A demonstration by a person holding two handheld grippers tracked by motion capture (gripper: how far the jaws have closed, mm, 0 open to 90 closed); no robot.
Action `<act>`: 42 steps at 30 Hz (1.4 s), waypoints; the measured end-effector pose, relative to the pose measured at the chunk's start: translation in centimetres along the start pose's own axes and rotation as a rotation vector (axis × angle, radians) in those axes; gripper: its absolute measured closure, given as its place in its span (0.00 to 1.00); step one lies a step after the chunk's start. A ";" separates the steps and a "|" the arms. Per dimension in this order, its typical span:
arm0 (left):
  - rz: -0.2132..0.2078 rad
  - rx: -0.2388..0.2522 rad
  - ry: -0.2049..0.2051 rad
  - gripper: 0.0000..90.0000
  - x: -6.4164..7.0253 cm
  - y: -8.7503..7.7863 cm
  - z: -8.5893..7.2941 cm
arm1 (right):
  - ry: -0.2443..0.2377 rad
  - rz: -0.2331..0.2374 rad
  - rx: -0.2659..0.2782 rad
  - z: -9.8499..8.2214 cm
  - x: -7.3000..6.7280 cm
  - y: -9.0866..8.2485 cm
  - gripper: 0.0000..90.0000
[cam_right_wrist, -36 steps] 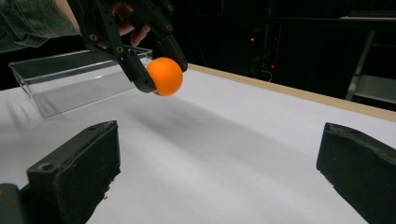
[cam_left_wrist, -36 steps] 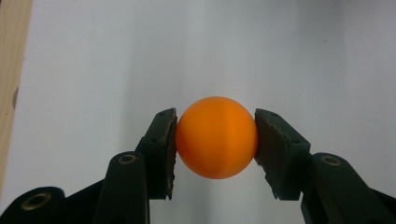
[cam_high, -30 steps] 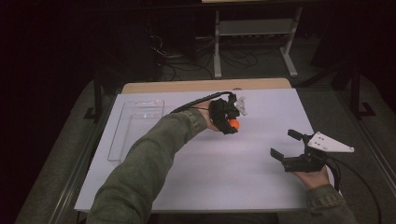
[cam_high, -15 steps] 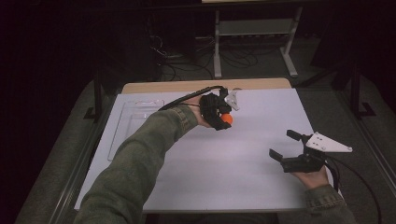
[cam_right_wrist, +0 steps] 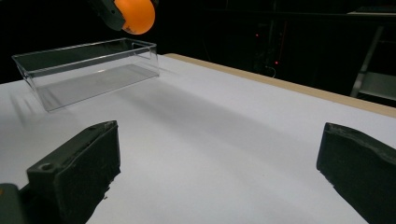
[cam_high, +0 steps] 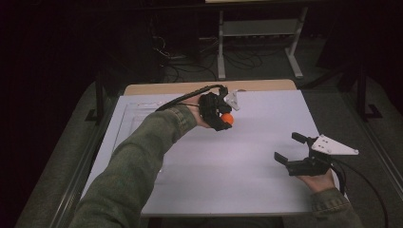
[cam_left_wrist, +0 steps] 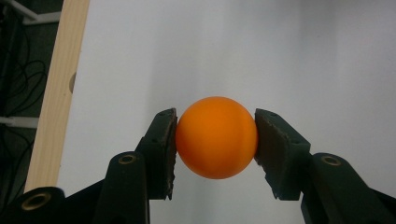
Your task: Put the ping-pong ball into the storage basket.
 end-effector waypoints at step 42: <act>0.010 -0.069 0.015 0.56 0.4 -4.5 -3.1 | -0.008 0.005 -0.010 -0.1 -0.2 0.2 0.00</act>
Point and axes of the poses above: each handheld gripper's, and its own axes: y roughly forward along the jaws, z roughly out of its top, x roughly to its right, the point moved 6 cm from there along y, roughly forward along the jaws, and after that the axes turned 7 degrees about z, right-handed, at the moved point
